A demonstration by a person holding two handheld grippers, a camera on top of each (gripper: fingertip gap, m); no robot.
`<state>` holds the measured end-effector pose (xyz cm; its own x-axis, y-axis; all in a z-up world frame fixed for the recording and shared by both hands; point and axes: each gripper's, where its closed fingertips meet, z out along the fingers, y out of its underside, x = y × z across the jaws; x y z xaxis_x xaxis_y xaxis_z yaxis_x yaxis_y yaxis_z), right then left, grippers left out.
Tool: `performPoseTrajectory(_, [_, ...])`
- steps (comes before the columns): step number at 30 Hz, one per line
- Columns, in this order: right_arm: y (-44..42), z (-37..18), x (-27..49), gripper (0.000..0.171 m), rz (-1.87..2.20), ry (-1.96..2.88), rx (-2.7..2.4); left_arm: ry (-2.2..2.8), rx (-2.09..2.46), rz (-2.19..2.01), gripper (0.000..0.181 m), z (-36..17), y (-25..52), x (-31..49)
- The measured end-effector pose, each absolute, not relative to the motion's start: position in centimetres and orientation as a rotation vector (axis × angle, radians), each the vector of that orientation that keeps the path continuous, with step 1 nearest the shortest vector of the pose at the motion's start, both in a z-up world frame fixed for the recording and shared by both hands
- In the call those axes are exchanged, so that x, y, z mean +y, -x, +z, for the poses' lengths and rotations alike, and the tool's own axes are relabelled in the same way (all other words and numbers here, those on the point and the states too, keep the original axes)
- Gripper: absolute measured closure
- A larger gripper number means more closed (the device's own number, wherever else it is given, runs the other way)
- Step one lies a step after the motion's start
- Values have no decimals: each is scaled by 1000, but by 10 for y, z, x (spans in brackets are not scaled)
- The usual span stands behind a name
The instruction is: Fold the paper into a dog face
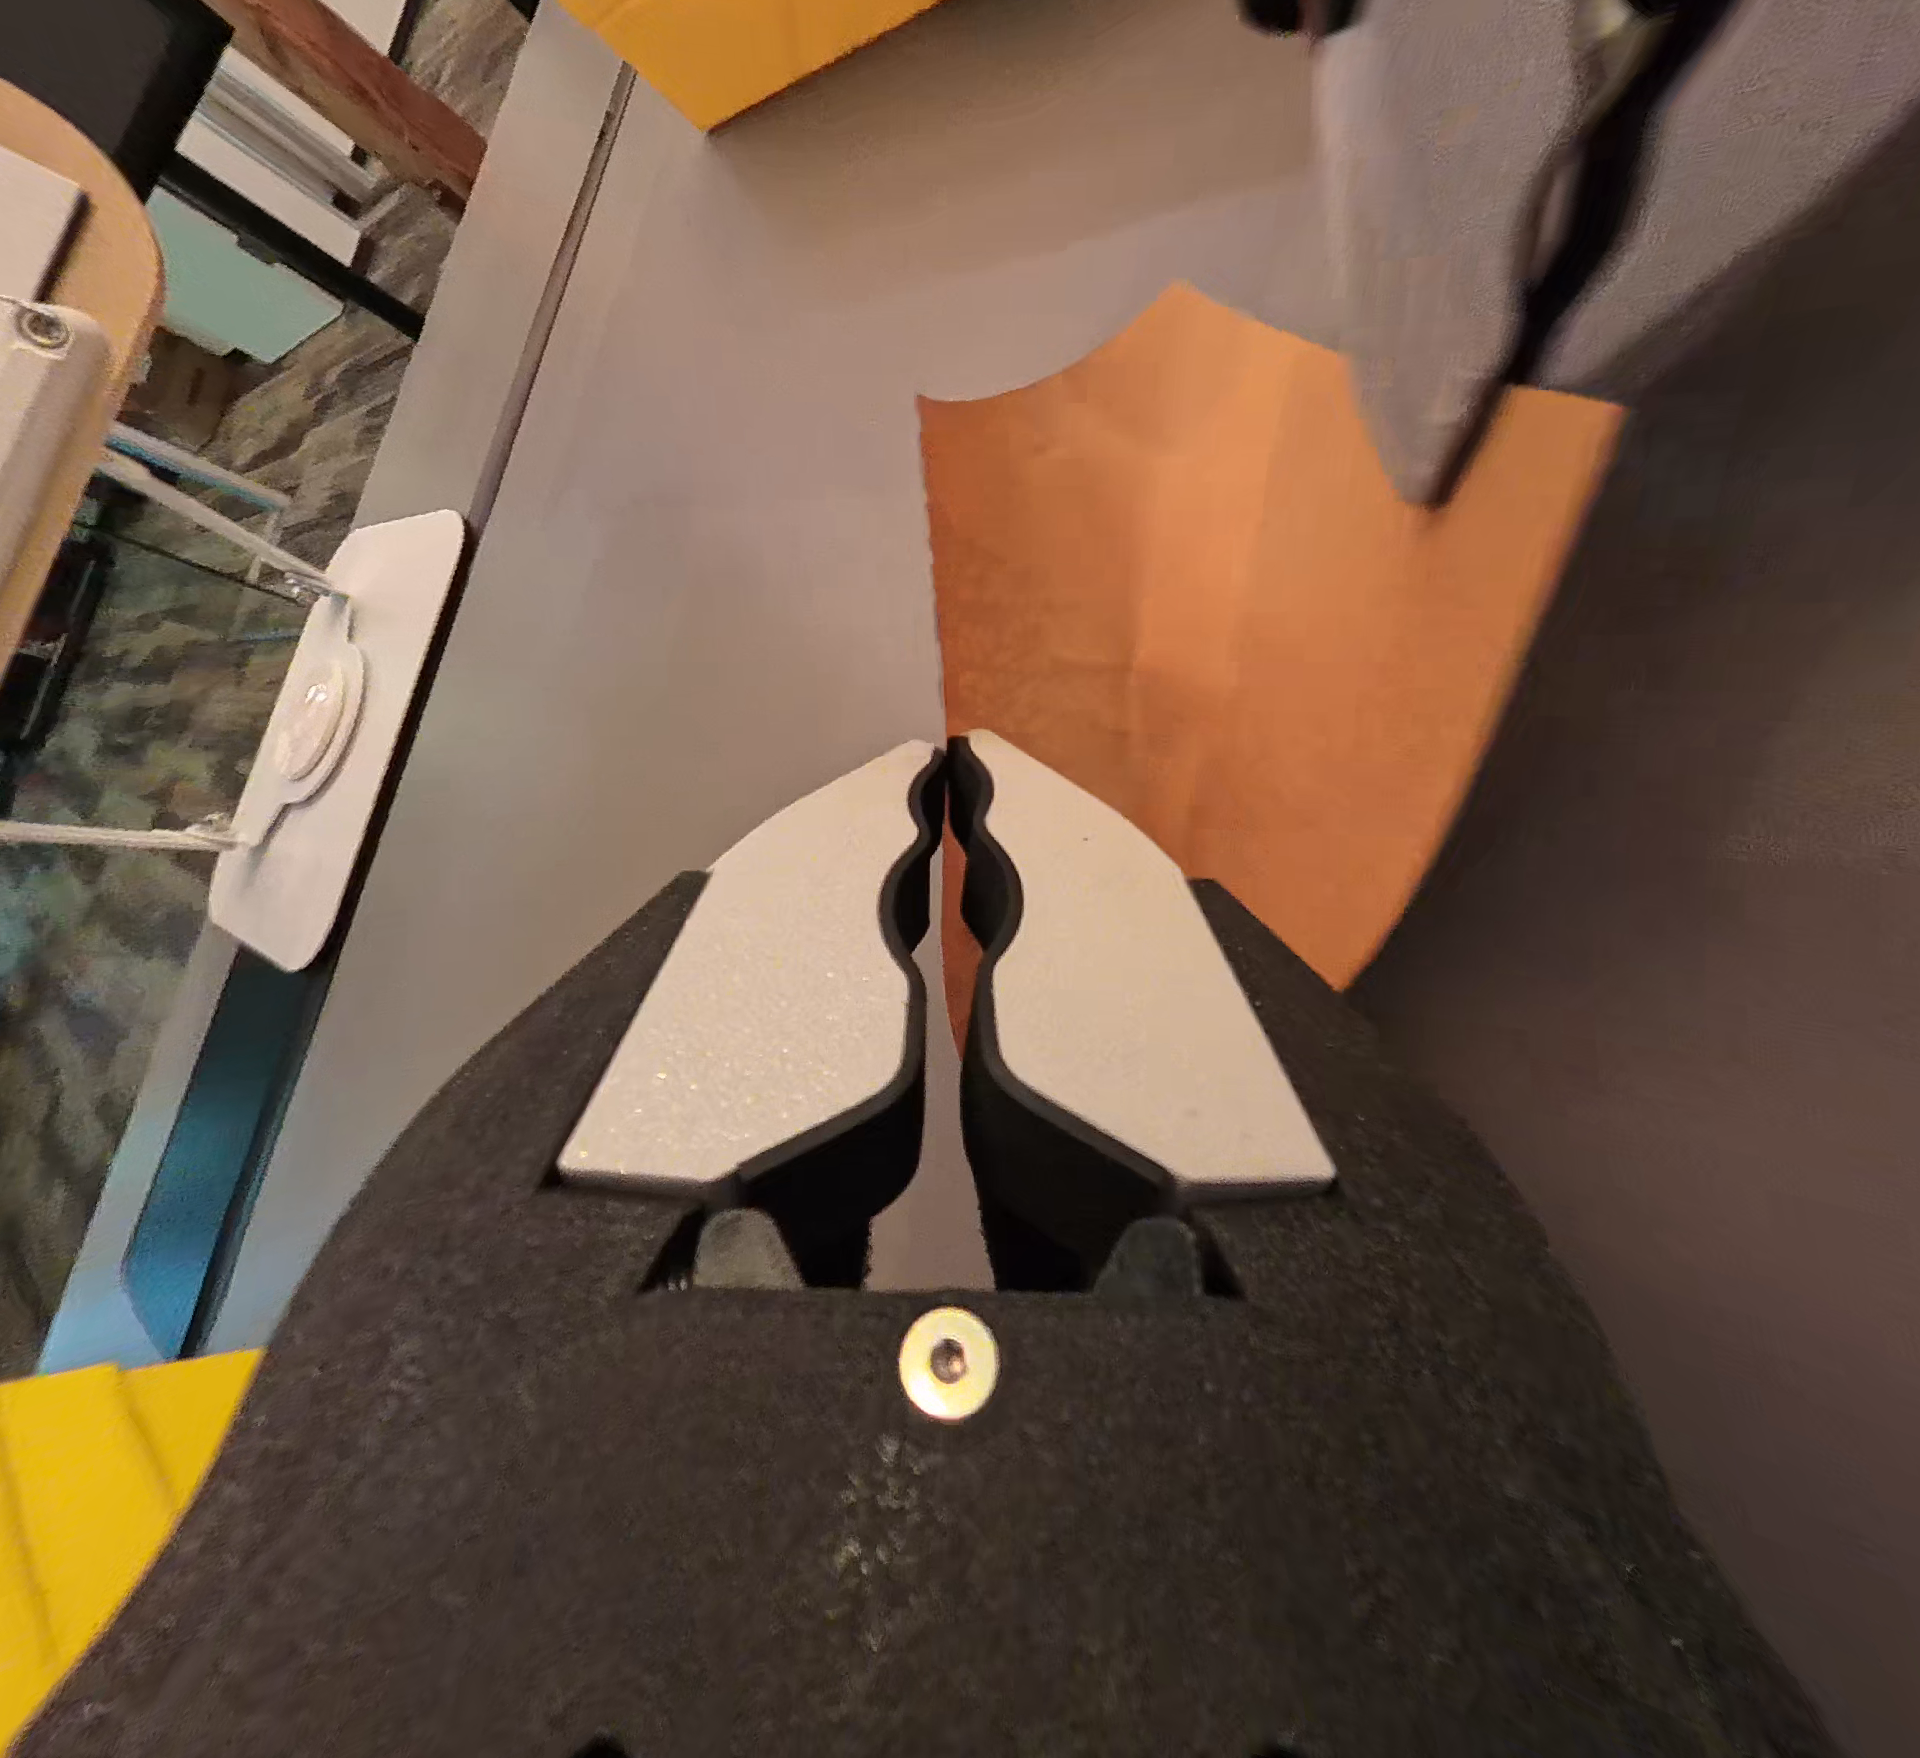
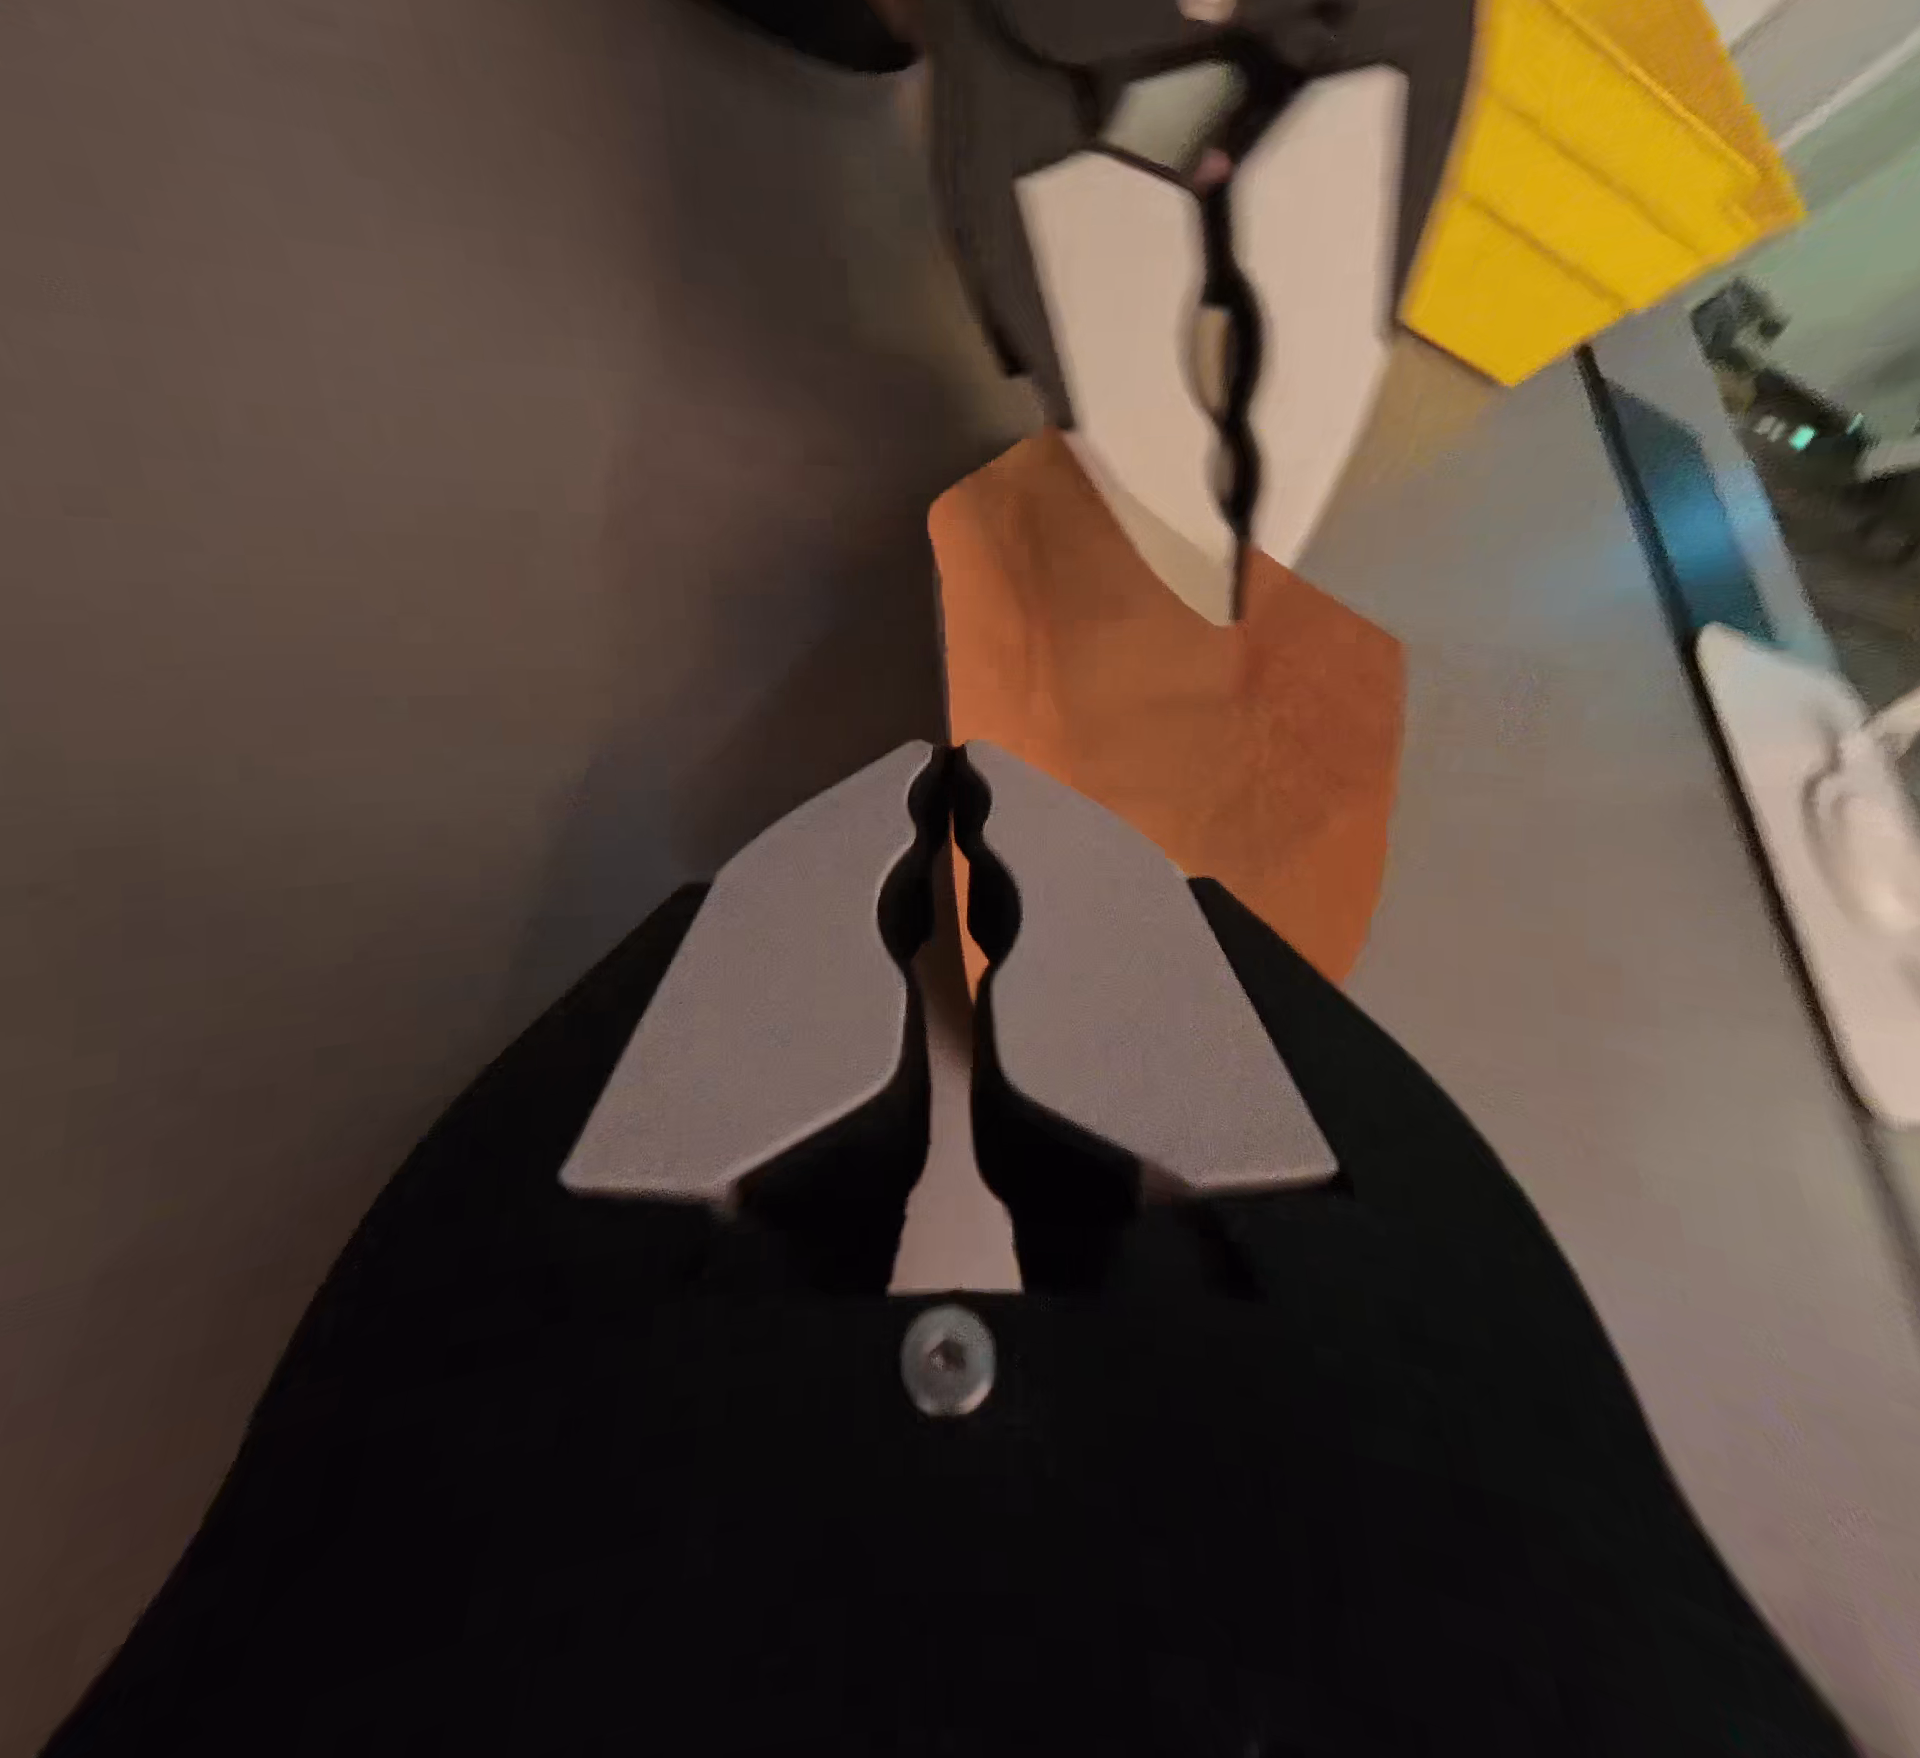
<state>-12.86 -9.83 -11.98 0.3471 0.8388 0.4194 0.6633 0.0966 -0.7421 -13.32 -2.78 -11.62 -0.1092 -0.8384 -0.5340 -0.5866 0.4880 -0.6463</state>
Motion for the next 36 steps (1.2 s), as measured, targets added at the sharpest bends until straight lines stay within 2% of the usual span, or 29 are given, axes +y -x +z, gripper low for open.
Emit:
performPoseTrajectory(5, [115,-102,-84,170,567,1816,-1167,1216,1831,-562,181,-108,130,-47])
performPoseTrajectory(12, [101,-119,-65,170,587,1985,-1148,1288,1879,-810,181,-113,132,-54])
performPoseTrajectory(16, [100,-115,-58,170,558,1969,-1117,1311,1900,-847,166,-116,130,-55])
performPoseTrajectory(20, [100,-108,-56,170,548,1938,-1088,1319,1906,-812,159,-118,128,-54])
performPoseTrajectory(28, [96,-116,-50,170,497,1951,-1083,1372,1897,-827,163,-123,129,-51])
performPoseTrajectory(30, [95,-114,-49,170,485,1940,-1080,1395,1863,-874,181,-119,132,-47])
performPoseTrajectory(36, [91,-107,-42,170,465,1912,-1035,1472,1810,-983,181,-115,136,-38])
